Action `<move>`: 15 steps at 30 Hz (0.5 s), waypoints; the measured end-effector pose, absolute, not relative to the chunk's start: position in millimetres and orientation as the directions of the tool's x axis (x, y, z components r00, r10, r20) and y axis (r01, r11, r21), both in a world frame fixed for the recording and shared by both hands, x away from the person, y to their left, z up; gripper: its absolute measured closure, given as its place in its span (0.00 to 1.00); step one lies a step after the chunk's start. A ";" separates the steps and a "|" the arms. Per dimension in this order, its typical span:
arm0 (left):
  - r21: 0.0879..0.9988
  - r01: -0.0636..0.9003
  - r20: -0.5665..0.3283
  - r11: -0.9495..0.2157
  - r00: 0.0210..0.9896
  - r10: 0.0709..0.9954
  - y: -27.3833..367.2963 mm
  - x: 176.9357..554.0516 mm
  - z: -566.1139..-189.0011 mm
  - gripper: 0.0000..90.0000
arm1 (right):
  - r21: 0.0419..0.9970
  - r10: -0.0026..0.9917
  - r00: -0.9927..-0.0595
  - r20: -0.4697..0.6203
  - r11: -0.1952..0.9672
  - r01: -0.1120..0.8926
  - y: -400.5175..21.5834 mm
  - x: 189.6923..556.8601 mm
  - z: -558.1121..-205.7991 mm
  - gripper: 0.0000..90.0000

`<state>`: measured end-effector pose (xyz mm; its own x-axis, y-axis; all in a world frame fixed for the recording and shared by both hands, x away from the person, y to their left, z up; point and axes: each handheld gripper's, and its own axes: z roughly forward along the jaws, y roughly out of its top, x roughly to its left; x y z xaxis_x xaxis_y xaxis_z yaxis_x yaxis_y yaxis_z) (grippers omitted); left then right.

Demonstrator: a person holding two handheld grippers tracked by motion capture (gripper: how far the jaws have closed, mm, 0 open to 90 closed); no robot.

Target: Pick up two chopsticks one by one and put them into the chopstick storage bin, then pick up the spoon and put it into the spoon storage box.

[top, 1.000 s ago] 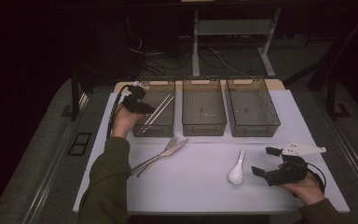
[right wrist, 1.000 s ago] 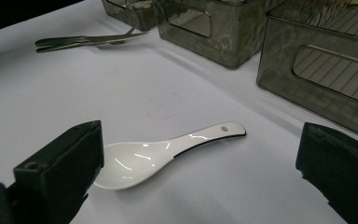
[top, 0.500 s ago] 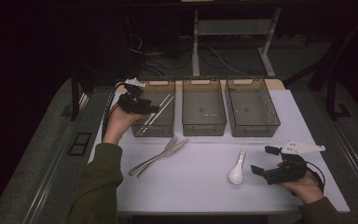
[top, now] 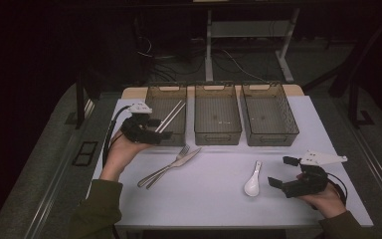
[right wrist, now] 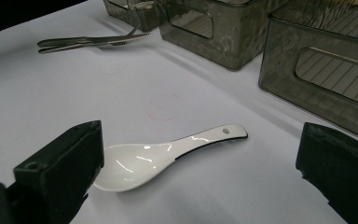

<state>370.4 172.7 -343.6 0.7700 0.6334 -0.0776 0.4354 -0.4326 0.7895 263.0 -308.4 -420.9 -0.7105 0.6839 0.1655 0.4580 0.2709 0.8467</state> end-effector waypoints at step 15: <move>0.834 0.371 -0.051 -0.408 0.788 0.613 165.4 316.7 -369.8 0.13 | 0.842 0.672 -0.723 0.163 0.287 0.457 -305.1 265.5 -421.9 0.01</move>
